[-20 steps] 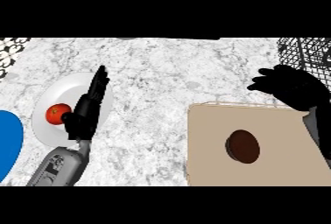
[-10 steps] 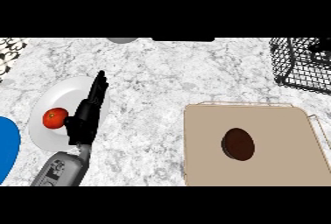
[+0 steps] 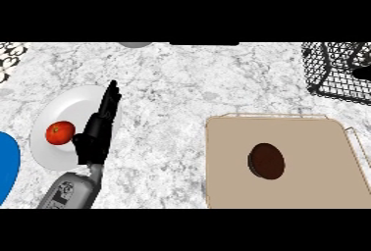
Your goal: Pick the cupcake from the tray and place it in the tiered basket
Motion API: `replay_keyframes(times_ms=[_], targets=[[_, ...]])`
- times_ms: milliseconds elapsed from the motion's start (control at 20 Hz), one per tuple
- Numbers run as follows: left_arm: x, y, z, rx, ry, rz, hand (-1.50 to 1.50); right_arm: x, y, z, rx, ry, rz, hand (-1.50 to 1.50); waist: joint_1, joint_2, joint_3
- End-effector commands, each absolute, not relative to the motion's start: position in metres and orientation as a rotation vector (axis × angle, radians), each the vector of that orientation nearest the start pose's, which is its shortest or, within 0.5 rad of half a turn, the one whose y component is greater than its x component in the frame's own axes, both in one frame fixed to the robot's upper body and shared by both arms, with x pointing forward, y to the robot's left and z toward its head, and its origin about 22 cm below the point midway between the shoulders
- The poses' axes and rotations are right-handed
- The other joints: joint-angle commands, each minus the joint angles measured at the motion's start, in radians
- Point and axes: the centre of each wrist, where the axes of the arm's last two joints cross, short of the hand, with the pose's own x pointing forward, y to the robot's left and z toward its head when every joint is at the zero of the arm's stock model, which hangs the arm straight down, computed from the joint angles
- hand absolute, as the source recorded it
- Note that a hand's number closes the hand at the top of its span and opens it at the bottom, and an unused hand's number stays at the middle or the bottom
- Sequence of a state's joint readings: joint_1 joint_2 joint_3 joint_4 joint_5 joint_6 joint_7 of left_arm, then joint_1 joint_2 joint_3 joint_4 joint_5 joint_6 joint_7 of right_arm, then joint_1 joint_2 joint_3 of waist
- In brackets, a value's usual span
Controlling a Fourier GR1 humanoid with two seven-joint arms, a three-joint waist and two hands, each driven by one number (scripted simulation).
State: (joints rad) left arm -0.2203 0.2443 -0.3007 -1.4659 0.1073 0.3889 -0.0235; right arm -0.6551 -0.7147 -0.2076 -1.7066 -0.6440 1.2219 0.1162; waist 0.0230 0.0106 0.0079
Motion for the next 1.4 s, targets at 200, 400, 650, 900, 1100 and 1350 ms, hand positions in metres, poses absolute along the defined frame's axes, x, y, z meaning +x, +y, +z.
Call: replay_keyframes(times_ms=[200, 400, 650, 900, 1100, 1350], targets=[[0.281, 0.201, 0.029, 0.167, -1.675, -0.119, 0.00, 0.272, -0.304, 0.299, 0.536, -1.760, 1.947, -1.50, 0.011, 0.003, -0.002], [0.276, 0.190, 0.027, 0.147, -1.677, -0.134, 0.00, 0.263, -0.292, 0.298, 0.476, -1.685, 2.019, -1.50, 0.016, 0.002, -0.002], [0.277, 0.199, 0.034, 0.147, -1.681, -0.117, 0.00, 0.247, -0.289, 0.293, 0.416, -1.617, 2.070, -1.50, 0.012, 0.002, -0.001], [0.281, 0.188, 0.037, 0.134, -1.685, -0.121, 0.00, 0.246, -0.283, 0.291, 0.336, -1.598, 2.073, -1.50, 0.023, 0.008, 0.001], [0.278, 0.198, 0.034, 0.160, -1.684, -0.129, 0.00, 0.231, -0.288, 0.297, 0.261, -1.639, 2.085, -1.50, 0.015, 0.005, 0.001], [0.287, 0.205, 0.029, 0.170, -1.695, -0.117, 0.00, 0.225, -0.272, 0.296, 0.206, -1.662, 2.119, -1.50, 0.017, 0.013, -0.001]])
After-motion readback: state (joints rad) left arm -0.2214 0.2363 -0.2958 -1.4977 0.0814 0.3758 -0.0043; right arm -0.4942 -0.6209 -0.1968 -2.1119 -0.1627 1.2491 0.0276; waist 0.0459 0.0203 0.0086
